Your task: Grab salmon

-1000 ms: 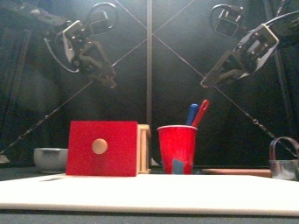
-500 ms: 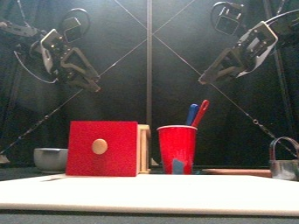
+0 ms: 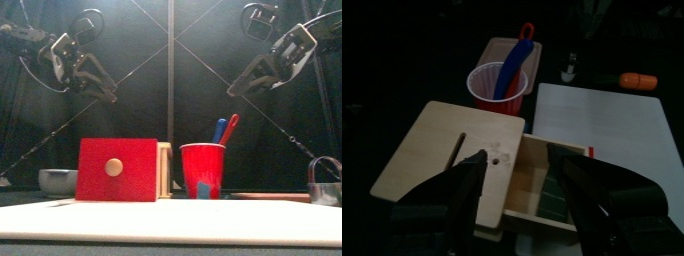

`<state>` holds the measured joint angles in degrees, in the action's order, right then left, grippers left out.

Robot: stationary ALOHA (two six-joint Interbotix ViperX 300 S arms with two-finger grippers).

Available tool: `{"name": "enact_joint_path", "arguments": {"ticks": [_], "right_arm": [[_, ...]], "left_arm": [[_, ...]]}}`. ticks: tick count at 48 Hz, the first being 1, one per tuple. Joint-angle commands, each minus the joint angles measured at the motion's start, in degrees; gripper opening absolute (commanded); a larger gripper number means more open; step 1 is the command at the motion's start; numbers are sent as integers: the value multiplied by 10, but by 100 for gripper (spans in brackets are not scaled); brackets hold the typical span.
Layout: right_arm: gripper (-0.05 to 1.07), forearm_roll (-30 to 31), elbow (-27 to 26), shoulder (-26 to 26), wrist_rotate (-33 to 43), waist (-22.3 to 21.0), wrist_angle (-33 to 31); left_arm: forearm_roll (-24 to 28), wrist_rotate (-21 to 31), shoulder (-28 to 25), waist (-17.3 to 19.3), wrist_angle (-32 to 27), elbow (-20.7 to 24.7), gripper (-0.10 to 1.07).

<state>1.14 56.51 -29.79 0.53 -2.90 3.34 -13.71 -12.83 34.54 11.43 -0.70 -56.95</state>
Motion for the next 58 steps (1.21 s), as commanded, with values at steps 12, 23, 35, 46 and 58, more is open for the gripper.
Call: {"name": "enact_joint_path", "arguments": {"ticks": [12,23,35,46,58], "right_arm": [[3,1,-5,-4,-1,3,4],[3,13,6,-4,0,3,4],[3,13,17,-4,0,4,4],[3,17,25,-3,-1,2,5],[3,24,30,-1,0,-1,5]], "left_arm": [[-168,11,-39,-5,-99,82,87],[-154,11,-134,-16,-211,164,87],[-20,122,-201,-11,-438,302,86],[197,392,-201,-41,-597,306,87],[132,632,-181,-85,-543,236,87]]}}
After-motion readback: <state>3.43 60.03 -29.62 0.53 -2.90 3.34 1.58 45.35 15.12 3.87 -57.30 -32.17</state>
